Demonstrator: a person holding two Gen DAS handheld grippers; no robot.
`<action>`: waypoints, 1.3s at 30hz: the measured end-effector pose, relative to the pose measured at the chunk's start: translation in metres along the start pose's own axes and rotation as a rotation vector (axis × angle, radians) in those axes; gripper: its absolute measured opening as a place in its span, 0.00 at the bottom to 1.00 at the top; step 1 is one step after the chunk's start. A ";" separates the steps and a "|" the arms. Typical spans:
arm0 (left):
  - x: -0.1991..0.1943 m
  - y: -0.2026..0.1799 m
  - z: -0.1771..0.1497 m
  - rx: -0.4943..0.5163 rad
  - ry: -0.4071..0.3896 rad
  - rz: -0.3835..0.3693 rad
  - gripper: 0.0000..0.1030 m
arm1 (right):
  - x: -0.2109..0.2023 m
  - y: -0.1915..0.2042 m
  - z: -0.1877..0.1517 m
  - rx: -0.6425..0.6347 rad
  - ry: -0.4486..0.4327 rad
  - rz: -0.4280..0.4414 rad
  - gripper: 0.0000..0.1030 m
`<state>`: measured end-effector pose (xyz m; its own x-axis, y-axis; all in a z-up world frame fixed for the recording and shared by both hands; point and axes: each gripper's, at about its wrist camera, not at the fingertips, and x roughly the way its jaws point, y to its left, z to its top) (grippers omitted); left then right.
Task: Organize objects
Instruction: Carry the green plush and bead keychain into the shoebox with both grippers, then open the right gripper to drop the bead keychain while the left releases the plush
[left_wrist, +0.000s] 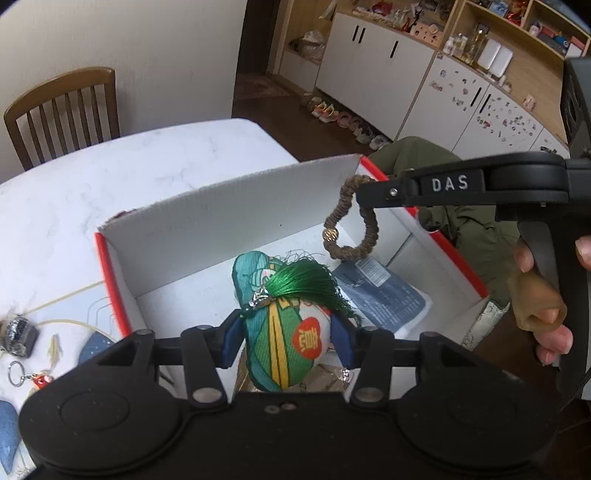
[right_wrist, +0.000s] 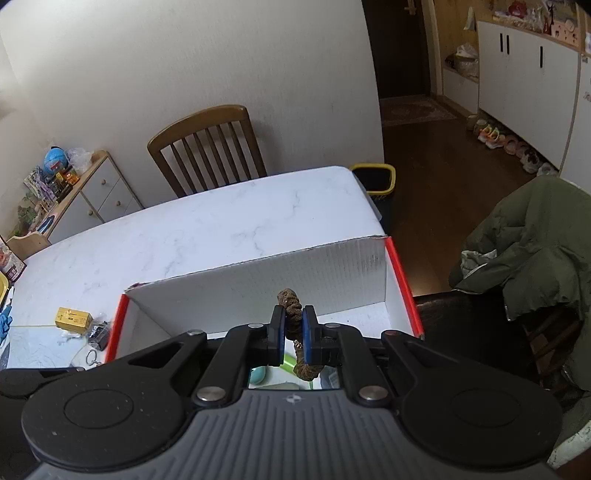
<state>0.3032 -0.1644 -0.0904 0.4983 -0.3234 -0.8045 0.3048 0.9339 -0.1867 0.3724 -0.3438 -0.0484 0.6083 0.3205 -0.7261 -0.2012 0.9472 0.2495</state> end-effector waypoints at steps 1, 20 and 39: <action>0.004 0.000 0.001 -0.006 0.005 0.000 0.47 | 0.005 -0.001 0.000 0.003 0.005 0.001 0.09; 0.053 0.002 0.004 -0.024 0.122 0.043 0.47 | 0.077 -0.014 -0.008 -0.068 0.175 -0.087 0.09; 0.066 0.006 0.006 -0.039 0.173 0.084 0.63 | 0.062 -0.022 -0.020 -0.108 0.220 -0.074 0.11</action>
<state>0.3434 -0.1811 -0.1414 0.3729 -0.2166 -0.9022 0.2345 0.9628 -0.1343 0.3993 -0.3444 -0.1112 0.4448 0.2327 -0.8649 -0.2504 0.9595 0.1294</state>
